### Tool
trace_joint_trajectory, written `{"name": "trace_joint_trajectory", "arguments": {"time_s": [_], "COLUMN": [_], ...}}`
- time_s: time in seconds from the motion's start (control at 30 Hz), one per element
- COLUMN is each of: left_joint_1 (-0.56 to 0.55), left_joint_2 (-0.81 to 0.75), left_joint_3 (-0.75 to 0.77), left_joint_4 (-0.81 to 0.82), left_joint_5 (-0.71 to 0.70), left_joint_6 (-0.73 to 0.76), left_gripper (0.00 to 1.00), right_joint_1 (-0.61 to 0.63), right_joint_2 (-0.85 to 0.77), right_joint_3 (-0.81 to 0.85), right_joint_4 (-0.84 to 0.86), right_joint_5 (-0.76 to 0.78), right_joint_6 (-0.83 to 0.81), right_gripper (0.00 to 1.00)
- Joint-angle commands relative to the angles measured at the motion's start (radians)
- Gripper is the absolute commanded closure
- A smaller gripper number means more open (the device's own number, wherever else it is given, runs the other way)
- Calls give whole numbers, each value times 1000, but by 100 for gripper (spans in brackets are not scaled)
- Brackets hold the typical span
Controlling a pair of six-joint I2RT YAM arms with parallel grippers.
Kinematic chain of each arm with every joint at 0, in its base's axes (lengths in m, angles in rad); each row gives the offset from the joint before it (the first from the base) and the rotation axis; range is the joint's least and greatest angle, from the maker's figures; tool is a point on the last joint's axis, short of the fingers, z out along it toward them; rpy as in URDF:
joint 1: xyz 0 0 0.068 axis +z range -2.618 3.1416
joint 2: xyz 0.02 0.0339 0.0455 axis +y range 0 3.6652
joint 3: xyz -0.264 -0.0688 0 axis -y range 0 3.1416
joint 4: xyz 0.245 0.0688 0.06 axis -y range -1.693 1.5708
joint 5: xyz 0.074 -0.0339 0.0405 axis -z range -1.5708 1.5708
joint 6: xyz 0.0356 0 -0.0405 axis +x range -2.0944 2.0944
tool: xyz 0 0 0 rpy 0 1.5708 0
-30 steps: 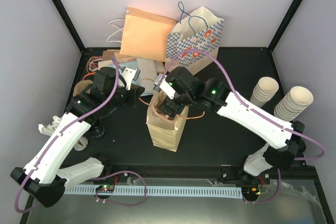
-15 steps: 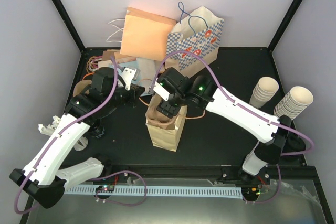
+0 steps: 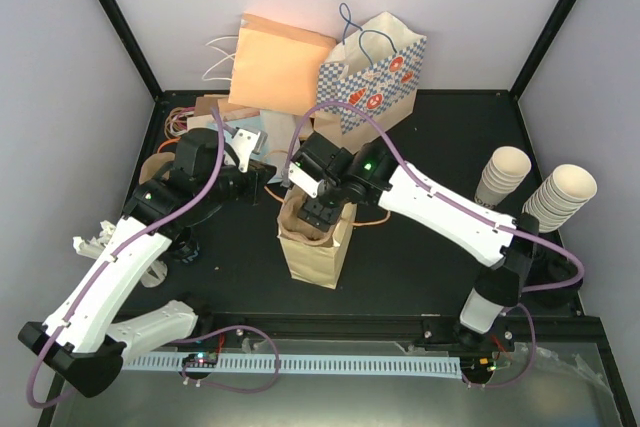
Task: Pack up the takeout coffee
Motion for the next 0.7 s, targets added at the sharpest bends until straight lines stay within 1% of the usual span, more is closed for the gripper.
{"name": "trace_joint_trajectory", "arguments": {"time_s": [0.0,0.07,0.2,0.3,0.37,0.57,0.6,0.67], "left_joint_1": [8,7,8,8,8,9,8,8], "left_joint_2": [-17,-17,-18,-20,-20,-22,-20,-18], "left_joint_3": [38,38,36,36,38,48,50,54], "left_joint_4": [24,24,23,23,23,22,23,19], "left_joint_5": [14,15,13,12,12,8,7,6], "left_joint_6": [11,10,12,13,13,17,19,20], "left_gripper": [98,98,98,98,98,99,99,98], "right_joint_1": [-4,-3,-3,-3,-3,-3,-3,-3], "right_joint_2": [29,41,53,51,49,57,59,64], "right_joint_3": [43,53,64,71,71,45,41,40], "right_joint_4": [-41,-48,-54,-51,-51,-49,-48,-46], "right_joint_5": [2,10,16,12,6,-31,-35,-24], "right_joint_6": [-6,-8,-11,-12,-15,-36,-39,-39], "right_gripper": [15,17,30,34,40,43,45,46]}}
